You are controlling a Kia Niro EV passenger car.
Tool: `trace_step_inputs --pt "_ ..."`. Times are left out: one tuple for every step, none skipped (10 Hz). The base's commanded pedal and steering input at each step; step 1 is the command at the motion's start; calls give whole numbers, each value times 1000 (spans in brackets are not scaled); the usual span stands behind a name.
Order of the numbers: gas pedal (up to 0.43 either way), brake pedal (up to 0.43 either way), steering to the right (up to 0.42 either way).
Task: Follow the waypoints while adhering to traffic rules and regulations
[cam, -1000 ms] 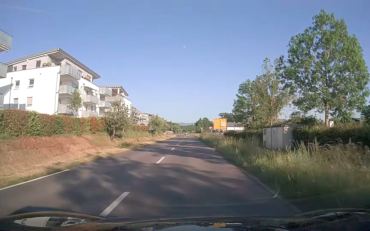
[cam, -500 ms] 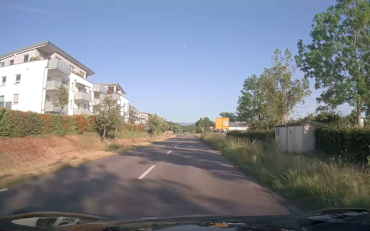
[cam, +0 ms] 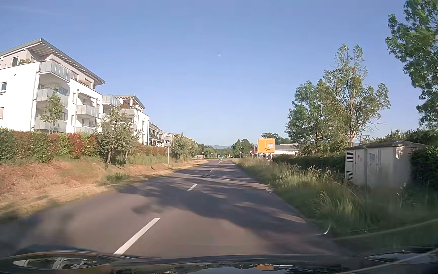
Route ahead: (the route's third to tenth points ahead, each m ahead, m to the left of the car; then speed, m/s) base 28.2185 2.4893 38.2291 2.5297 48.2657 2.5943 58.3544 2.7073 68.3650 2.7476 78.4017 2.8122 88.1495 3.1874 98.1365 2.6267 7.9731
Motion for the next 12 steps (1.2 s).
trace_step_inputs --pt "87 0 -1" --pt "87 0 -1" --pt "87 0 -1" --pt "87 0 0" --pt "87 0 -1" --pt "87 0 0" --pt "87 0 0" --pt "87 0 0" --pt "87 0 -1" --pt "87 0 0" --pt "87 0 0" --pt "87 0 -1"
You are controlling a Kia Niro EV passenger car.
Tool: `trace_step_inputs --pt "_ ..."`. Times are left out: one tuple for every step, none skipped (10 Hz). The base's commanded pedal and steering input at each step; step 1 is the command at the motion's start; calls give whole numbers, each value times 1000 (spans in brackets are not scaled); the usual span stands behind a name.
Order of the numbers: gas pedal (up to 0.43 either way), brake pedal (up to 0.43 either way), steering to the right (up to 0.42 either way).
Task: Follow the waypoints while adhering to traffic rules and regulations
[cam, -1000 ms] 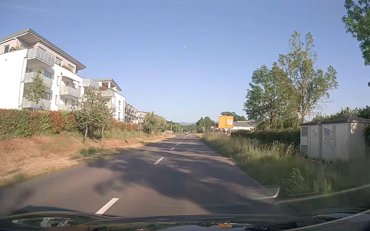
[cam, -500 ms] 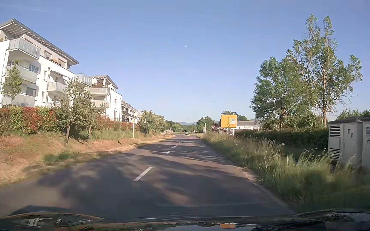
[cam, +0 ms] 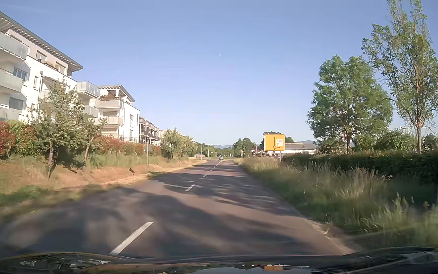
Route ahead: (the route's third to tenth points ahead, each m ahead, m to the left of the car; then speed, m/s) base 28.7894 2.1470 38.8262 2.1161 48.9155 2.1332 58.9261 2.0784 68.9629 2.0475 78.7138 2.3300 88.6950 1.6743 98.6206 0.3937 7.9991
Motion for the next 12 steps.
trace_step_inputs --pt "87 0 0" --pt "87 0 0" --pt "87 0 0" --pt "87 0 0" --pt "87 0 0" --pt "87 0 0" --pt "87 0 0" --pt "87 0 0" --pt "87 0 0" --pt "87 0 0" --pt "87 0 0" --pt "87 0 0"
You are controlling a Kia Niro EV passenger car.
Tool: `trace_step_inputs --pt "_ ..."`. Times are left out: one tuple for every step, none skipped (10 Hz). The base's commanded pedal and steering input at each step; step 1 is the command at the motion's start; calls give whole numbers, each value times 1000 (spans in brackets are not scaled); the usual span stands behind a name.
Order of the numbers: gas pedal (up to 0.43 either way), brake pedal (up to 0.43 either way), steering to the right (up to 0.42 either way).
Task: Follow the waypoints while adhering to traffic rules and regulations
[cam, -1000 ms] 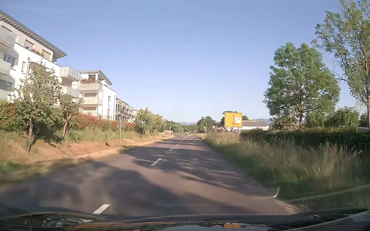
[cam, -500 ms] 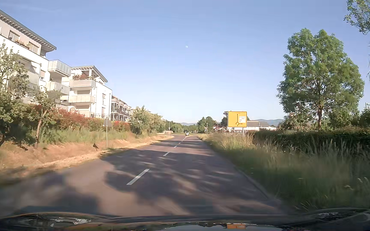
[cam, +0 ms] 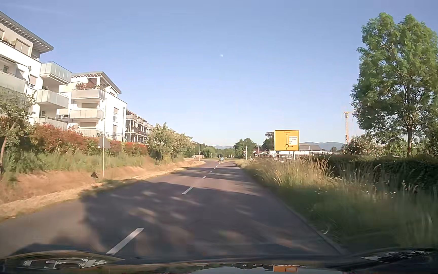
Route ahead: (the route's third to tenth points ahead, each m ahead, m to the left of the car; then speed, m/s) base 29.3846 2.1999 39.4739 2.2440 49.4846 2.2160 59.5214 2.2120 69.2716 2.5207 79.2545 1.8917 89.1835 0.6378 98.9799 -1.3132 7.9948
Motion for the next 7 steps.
trace_step_inputs --pt "87 0 0" --pt "87 0 0" --pt "87 0 0" --pt "87 0 0" --pt "87 0 0" --pt "87 0 0" --pt "87 0 0"
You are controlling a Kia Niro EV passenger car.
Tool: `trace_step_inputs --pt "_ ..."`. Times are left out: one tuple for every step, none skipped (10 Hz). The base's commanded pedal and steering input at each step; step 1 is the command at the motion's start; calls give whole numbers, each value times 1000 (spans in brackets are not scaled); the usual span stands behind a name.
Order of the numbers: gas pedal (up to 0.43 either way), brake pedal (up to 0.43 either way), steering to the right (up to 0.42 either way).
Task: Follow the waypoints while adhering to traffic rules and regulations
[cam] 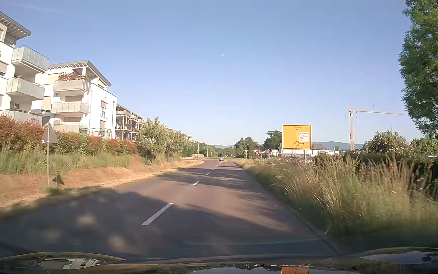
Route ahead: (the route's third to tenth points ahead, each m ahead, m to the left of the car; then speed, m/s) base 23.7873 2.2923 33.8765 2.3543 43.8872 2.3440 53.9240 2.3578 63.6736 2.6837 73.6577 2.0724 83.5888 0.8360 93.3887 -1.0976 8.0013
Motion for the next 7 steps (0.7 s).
trace_step_inputs --pt "87 0 0" --pt "87 0 0" --pt "87 0 0" --pt "87 0 0" --pt "87 0 0" --pt "87 0 0" --pt "87 0 0"
